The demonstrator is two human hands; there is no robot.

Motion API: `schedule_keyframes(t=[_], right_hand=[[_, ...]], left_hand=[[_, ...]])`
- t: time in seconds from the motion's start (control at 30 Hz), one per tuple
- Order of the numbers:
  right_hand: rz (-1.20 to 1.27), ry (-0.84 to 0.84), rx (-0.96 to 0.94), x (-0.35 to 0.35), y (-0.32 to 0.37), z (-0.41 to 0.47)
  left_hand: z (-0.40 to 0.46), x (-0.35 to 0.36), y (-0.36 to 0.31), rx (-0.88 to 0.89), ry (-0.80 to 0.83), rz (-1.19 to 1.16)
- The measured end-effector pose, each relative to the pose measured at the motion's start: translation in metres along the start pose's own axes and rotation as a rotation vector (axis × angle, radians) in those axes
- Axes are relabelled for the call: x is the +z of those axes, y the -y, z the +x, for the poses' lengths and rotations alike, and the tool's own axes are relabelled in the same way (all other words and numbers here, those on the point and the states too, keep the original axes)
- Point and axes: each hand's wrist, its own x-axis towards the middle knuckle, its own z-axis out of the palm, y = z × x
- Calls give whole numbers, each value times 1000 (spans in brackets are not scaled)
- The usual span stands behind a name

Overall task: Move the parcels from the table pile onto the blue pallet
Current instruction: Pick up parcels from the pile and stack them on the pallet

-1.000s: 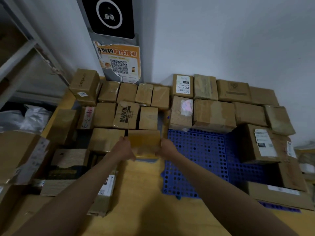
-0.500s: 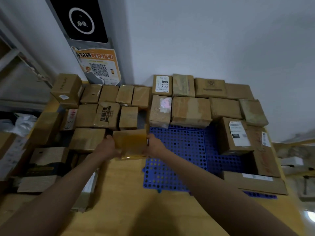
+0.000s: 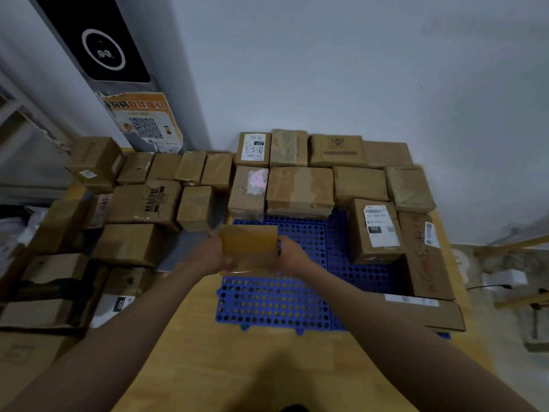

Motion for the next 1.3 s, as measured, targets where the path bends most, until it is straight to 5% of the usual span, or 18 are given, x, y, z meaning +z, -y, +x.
schedule_keyframes(t=[0.5,1.3], right_hand=[[-93,-73,97,-62,-73,19],[-120,-162,108,-69,-79,52]], left_hand=[[41,27,-81,165,99,33],[89,41,-105,93,113,121]])
